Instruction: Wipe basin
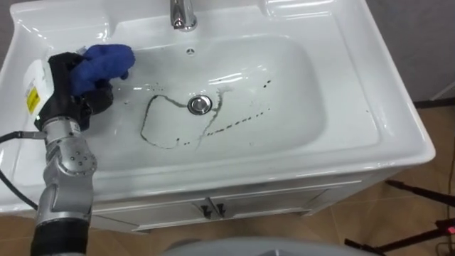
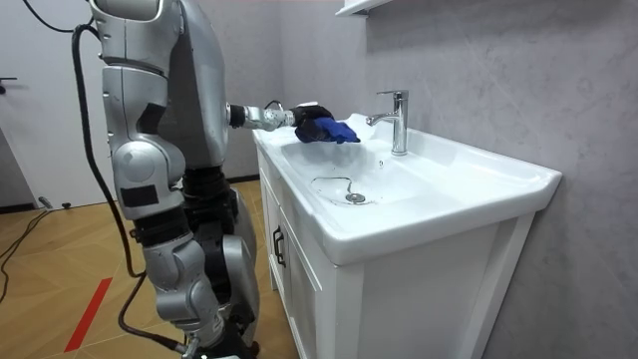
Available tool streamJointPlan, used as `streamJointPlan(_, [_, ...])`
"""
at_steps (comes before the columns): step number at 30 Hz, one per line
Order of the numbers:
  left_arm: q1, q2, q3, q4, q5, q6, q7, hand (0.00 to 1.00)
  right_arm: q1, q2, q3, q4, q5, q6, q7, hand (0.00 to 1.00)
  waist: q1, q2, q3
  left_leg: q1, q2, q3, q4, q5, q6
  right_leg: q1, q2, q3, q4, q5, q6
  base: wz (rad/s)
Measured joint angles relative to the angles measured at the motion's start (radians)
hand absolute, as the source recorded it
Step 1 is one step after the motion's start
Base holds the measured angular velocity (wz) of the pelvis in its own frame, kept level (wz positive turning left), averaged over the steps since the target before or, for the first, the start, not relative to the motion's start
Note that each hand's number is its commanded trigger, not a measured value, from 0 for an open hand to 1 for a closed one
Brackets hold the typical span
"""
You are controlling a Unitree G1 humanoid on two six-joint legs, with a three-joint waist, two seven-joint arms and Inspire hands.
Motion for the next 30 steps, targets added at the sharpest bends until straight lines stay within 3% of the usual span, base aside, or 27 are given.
streamJointPlan(5, [-0.001,0.0,-0.003,-0.018,0.01,-0.023,0.02,1.0,0.0,0.002,0.0,0.0,0.0,-0.002,-0.001,0.0,-0.006,-0.004,-0.0018,0.003,0.001,0.011,-0.002,0.0,0.0,0.001,0.001,0.009,-0.002,0.001,0.0,-0.04])
streamJointPlan(11, [0.001,0.0,-0.072,0.005,0.035,-0.023,0.029,1.0,0.0,0.008,0.0,0.002,-0.001,-0.013,-0.008,0.0,-0.007,-0.002,-0.0008,0.001,0.002,0.01,-0.001,0.0,0.0,0.0,0.002,0.009,-0.003,0.002,-0.002,0.0])
streamJointPlan(18, [0.046,0.001,-0.124,0.049,0.191,-0.02,-0.022,1.0,-0.001,0.005,-0.002,-0.007,-0.001,-0.014,0.002,0.0,-0.007,0.008,-0.0017,0.001,0.008,0.018,-0.001,0.0,0.0,-0.005,0.006,0.014,-0.003,0.009,-0.006,-0.05])
streamJointPlan(21, [0.05,0.001,-0.126,0.117,0.241,-0.011,-0.042,1.0,0.0,-0.001,-0.01,0.0,0.002,-0.012,0.003,0.0,-0.008,0.016,-0.0054,0.006,0.014,0.024,-0.001,0.001,-0.001,-0.004,0.006,0.015,-0.003,0.011,-0.007,-0.06])
streamJointPlan(24, [0.05,0.006,-0.133,0.211,0.317,0.024,-0.093,1.0,-0.002,-0.005,-0.011,0.0,0.002,-0.011,-0.006,0.0,-0.022,0.024,-0.0055,0.01,0.015,0.031,-0.001,0.001,-0.002,-0.002,0.007,0.017,0.001,0.011,-0.008,-0.02])
streamJointPlan(27, [0.048,0.009,-0.134,0.236,0.346,0.031,-0.099,1.0,-0.004,-0.013,-0.009,-0.003,0.0,-0.003,-0.019,0.0,-0.03,0.03,-0.0039,0.006,0.017,0.041,-0.002,0.001,-0.003,-0.014,0.005,0.035,0.01,0.011,-0.009,-0.08])
streamJointPlan(30, [0.04,0.009,-0.148,0.24,0.37,0.061,-0.121,1.0,-0.006,-0.021,-0.009,-0.004,0.001,0.006,-0.019,0.0,-0.035,0.035,-0.0042,0.002,0.018,0.05,-0.001,0.001,-0.003,-0.026,0.003,0.04,0.016,0.008,-0.012,-0.08])
